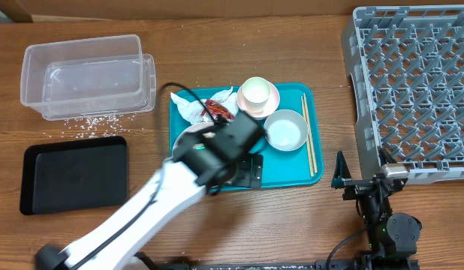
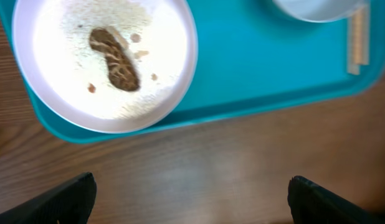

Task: Sort waste into correct bins and load items into the dishwasher
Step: 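Move the left gripper over the tray to the white plate rim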

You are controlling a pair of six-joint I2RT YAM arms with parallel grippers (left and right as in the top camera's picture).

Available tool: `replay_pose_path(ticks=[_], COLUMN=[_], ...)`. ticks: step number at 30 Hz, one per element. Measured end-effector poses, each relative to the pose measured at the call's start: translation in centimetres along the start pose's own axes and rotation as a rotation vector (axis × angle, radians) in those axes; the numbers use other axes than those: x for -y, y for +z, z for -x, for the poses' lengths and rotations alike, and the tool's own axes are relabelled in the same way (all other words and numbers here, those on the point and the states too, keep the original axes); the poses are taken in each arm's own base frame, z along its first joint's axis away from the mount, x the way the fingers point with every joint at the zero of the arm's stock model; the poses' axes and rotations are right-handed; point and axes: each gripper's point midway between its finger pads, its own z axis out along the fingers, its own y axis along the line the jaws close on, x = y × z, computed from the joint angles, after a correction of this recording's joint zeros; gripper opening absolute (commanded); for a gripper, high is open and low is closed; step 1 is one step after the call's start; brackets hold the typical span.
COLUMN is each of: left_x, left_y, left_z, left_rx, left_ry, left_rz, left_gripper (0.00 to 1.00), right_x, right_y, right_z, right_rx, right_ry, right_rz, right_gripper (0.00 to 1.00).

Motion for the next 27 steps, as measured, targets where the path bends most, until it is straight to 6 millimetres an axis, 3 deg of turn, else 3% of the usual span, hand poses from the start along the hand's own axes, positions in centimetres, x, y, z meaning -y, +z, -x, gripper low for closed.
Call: replay_pose_path(ticks=[10,18,24,27], left_x=[1.2,2.0,1.8,1.6], left_y=[7.9,12.1,14.6,15.7], left_z=[2.8,3.9,3.3,2.9], left_rx=[0.082,0.108,0.072,0.054], left_ry=[-0.017,-0.028,-0.017,-0.015], left_rz=[0.218,0.251,0.284,0.303], left_gripper=[1.0,1.0,1.0,0.87], right_x=[0.0,0.0,0.0,0.0], right_y=[0.0,0.0,0.0,0.0], right_z=[0.0,0.0,0.0,0.0], right_rx=[0.0,0.0,0.0,0.0], right_ry=[0.001,0.001,0.0,0.001], right_rz=[0.0,0.0,0.0,0.0], right_gripper=[1.0,1.0,1.0,1.0])
